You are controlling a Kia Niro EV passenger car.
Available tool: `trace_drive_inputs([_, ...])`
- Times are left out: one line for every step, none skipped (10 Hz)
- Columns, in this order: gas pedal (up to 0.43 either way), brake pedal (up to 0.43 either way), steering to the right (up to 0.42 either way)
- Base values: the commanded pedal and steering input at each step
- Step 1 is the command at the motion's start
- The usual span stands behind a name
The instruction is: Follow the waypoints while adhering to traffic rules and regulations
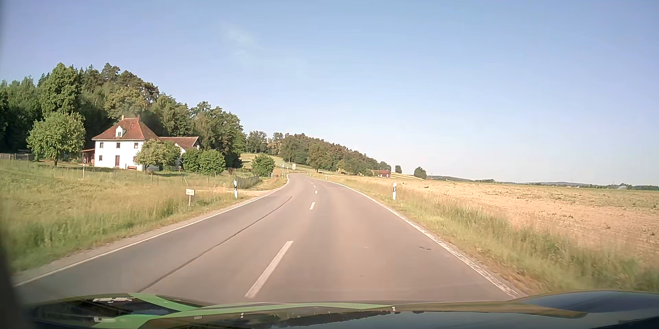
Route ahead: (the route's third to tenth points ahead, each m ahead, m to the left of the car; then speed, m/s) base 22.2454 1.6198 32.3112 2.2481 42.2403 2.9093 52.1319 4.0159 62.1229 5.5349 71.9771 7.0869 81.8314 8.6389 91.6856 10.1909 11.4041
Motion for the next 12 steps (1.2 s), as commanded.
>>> trace_drive_inputs([0.421, 0.0, -0.013])
trace_drive_inputs([0.421, 0.0, -0.015])
trace_drive_inputs([0.421, 0.0, -0.016])
trace_drive_inputs([0.421, 0.0, -0.02])
trace_drive_inputs([0.421, 0.0, -0.023])
trace_drive_inputs([0.421, 0.0, -0.024])
trace_drive_inputs([0.421, 0.0, -0.024])
trace_drive_inputs([0.421, 0.0, -0.024])
trace_drive_inputs([0.421, 0.0, -0.024])
trace_drive_inputs([0.409, 0.0, -0.023])
trace_drive_inputs([0.39, 0.0, -0.022])
trace_drive_inputs([0.39, 0.0, -0.02])
